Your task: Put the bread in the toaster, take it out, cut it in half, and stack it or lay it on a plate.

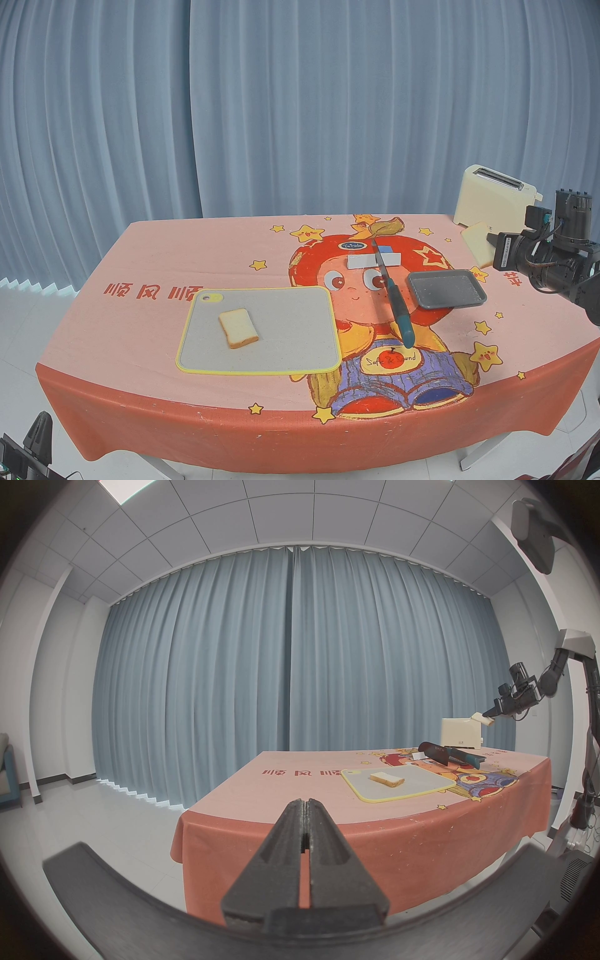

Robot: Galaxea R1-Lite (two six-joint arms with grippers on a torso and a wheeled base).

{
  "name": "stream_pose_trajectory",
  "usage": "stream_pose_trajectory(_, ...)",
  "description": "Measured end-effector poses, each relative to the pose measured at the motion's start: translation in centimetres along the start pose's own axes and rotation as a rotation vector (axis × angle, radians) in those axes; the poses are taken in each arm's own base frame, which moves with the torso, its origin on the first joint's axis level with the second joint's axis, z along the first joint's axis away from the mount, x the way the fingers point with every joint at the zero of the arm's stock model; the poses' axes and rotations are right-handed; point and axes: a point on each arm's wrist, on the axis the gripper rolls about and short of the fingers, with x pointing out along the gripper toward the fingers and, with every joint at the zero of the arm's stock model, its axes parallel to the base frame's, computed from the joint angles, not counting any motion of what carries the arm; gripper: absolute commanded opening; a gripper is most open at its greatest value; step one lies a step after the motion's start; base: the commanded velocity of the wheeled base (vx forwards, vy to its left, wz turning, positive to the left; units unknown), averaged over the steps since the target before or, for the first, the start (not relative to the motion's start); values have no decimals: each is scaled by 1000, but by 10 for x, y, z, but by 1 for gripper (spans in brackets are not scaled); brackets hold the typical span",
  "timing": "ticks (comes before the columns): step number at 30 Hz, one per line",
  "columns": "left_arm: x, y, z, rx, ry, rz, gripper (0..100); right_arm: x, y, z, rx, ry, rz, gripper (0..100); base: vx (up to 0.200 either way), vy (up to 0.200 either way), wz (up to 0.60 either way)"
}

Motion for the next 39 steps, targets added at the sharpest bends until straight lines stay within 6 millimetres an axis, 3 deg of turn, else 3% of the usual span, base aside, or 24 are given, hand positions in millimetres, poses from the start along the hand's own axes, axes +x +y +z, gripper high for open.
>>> stream_pose_trajectory(17,0,0,0,0,0,-1,0,66,-11,-28,60,16,-31,0,0,0,0)
stream_pose_trajectory(39,0,0,0,0,0,0,0,92,-4,-50,86,90,-25,0,0,0,0)
